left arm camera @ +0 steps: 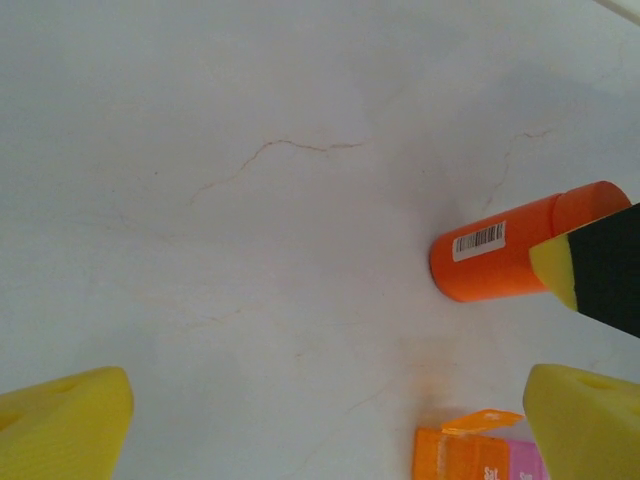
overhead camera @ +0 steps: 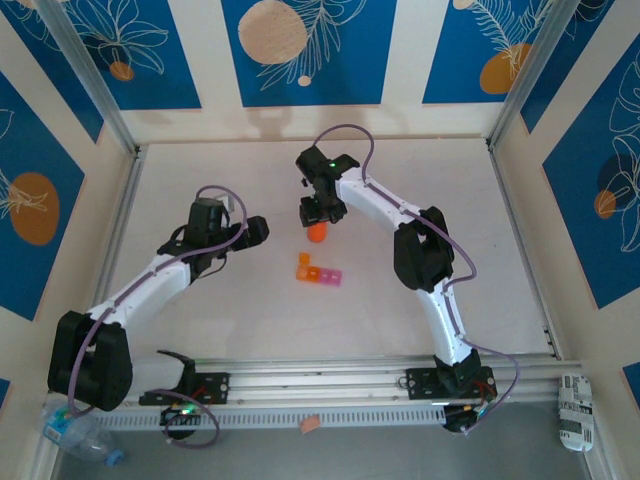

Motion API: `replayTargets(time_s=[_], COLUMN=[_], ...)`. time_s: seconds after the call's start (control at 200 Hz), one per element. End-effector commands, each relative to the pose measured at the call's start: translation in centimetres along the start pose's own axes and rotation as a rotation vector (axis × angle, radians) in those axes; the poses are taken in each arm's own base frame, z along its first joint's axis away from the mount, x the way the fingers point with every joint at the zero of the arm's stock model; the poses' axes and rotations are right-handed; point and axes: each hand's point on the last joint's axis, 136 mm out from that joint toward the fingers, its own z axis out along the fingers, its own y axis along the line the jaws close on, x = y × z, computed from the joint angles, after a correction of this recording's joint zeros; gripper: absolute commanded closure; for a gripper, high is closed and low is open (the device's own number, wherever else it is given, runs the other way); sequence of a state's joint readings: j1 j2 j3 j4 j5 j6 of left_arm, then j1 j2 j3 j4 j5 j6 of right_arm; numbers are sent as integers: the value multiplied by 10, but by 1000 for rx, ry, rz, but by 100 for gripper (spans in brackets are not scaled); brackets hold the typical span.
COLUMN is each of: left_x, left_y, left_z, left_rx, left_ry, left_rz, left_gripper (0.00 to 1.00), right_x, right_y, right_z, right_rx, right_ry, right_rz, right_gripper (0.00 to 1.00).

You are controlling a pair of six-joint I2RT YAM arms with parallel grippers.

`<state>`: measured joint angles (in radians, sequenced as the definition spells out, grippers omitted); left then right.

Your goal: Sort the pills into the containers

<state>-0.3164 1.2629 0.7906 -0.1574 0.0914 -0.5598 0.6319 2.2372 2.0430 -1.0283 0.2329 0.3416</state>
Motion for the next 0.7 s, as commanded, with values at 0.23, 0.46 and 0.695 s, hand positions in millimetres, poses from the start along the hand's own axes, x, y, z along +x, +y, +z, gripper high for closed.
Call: replayTargets(time_s=[0.23, 0.46, 0.695], left_x=[-8, 0, 6], left_y=[-13, -13, -23], left_z=[-3, 5, 13], left_rx=[56, 94, 178], left_ry=[12, 4, 4], left_rz=[-46, -41, 11], left_gripper=[0, 0, 0], right_x=[-9, -13, -15], right_y=[9, 7, -6], right_z=[-2, -20, -44], right_rx=[-66, -90, -142], right_ry=[-15, -45, -77], right_rz=[-3, -2, 21], right_gripper=[67, 68, 68])
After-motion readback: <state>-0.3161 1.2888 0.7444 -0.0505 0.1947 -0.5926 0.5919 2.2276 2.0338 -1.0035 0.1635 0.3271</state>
